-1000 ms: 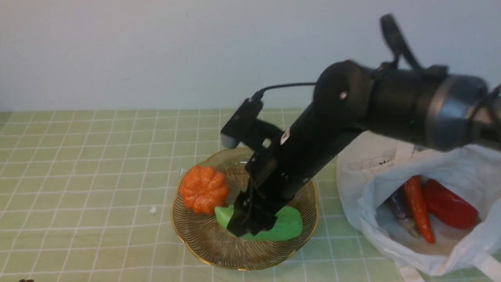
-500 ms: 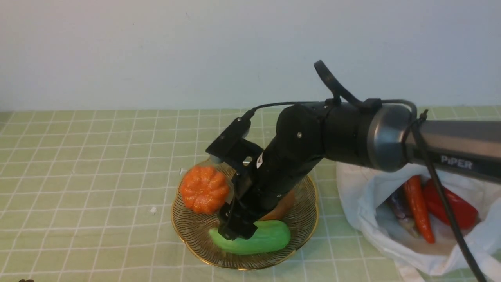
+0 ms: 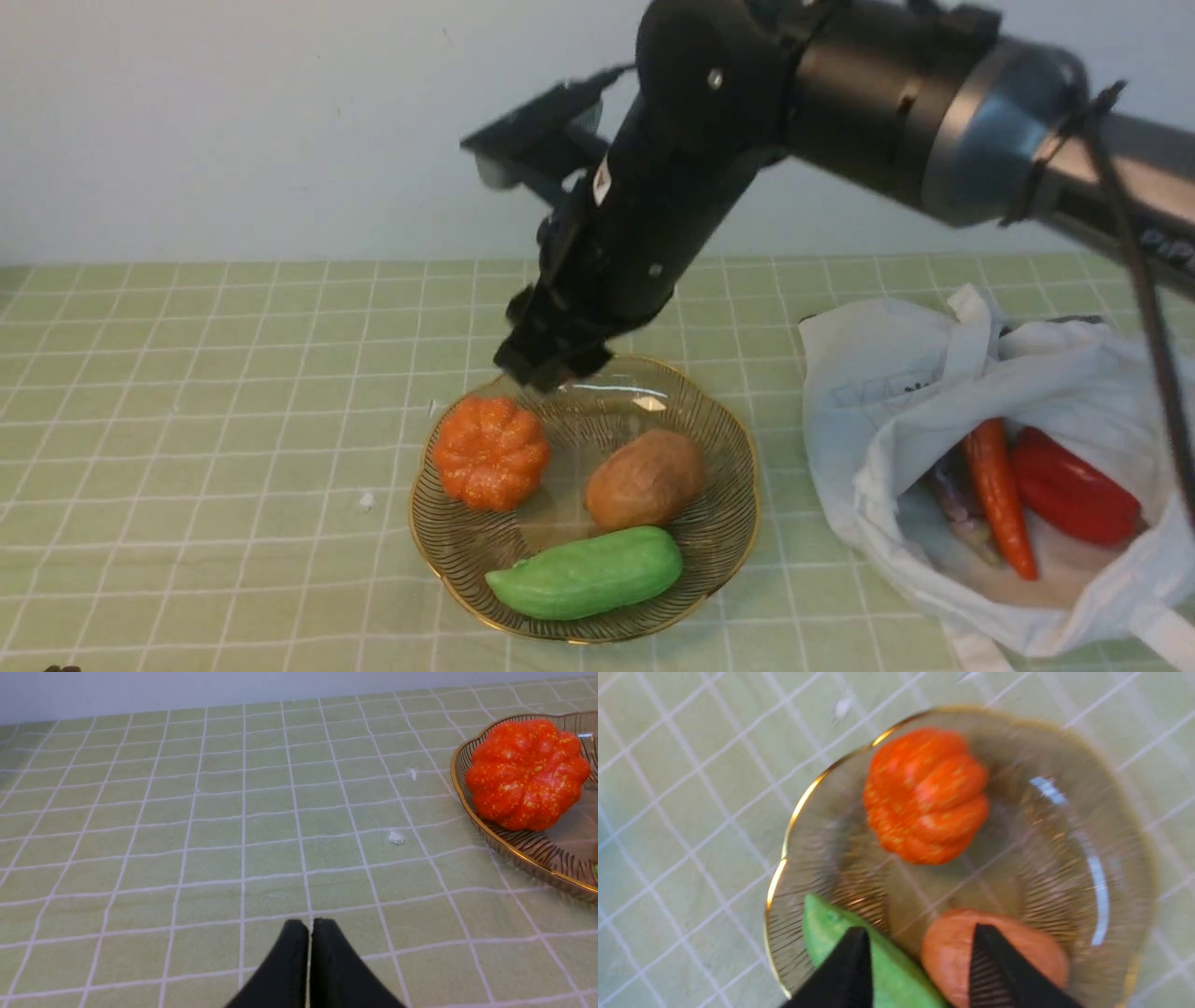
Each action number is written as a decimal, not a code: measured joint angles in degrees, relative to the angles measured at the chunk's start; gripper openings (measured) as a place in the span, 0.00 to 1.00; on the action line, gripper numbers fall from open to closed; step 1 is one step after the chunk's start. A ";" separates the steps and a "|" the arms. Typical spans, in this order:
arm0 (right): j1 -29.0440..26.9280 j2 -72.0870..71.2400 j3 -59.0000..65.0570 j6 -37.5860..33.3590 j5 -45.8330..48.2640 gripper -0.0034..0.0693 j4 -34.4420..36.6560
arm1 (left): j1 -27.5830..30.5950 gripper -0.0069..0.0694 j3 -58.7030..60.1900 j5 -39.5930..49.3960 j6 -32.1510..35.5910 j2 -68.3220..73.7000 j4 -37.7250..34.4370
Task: Take vegetables from bag on green coffee tablecloth place on plate.
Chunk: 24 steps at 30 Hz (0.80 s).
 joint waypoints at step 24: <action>0.00 -50.78 26.54 15.15 -3.62 0.03 -9.69 | 0.00 0.08 0.00 0.00 0.00 0.00 0.00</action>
